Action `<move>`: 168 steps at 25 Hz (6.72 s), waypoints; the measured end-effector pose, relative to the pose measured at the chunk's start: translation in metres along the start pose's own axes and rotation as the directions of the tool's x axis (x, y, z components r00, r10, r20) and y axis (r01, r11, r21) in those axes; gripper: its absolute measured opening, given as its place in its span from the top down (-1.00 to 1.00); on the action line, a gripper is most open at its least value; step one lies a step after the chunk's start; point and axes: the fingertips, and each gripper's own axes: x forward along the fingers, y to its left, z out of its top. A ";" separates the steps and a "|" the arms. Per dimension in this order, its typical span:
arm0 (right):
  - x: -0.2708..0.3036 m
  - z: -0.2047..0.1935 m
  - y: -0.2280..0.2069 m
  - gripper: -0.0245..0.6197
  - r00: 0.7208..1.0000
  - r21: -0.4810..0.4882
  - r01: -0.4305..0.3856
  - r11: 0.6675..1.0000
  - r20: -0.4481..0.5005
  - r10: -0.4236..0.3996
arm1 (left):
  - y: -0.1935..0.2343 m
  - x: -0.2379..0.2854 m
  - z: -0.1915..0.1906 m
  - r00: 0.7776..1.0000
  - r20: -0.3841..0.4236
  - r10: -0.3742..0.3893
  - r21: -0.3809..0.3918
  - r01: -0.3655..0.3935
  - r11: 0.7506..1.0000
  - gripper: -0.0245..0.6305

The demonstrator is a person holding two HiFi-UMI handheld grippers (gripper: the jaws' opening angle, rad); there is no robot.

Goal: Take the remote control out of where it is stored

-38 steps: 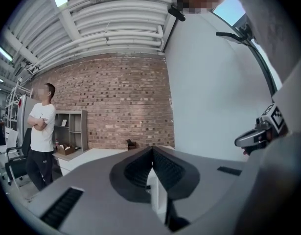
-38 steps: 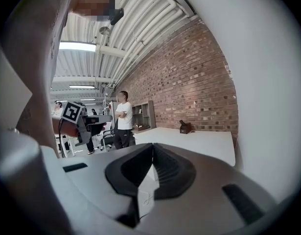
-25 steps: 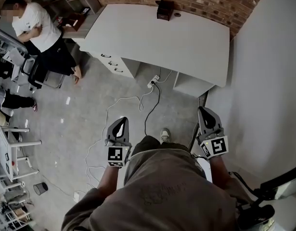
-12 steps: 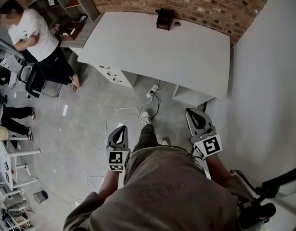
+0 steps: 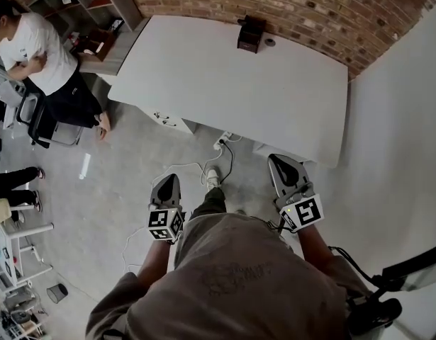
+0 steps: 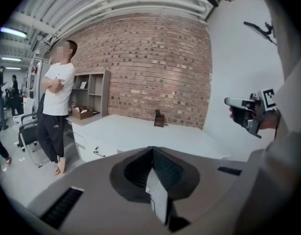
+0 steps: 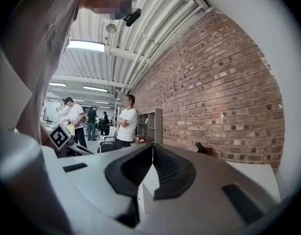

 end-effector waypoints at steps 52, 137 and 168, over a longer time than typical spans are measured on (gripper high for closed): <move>0.115 -0.018 -0.083 0.89 0.974 0.062 0.185 0.981 -0.145 -0.174 | -0.013 0.205 0.226 0.906 0.226 -0.357 0.185 0.320 0.929 0.89; 0.469 -0.161 -0.354 0.01 0.752 -0.281 -0.095 0.955 -0.649 -0.116 | 0.020 0.189 0.181 0.981 0.105 -0.161 0.019 0.160 0.987 0.89; 0.509 -0.211 -0.381 0.35 0.719 -0.401 -0.158 0.902 -0.673 -0.174 | 0.004 0.190 0.163 0.993 0.037 -0.115 0.018 0.114 0.993 0.89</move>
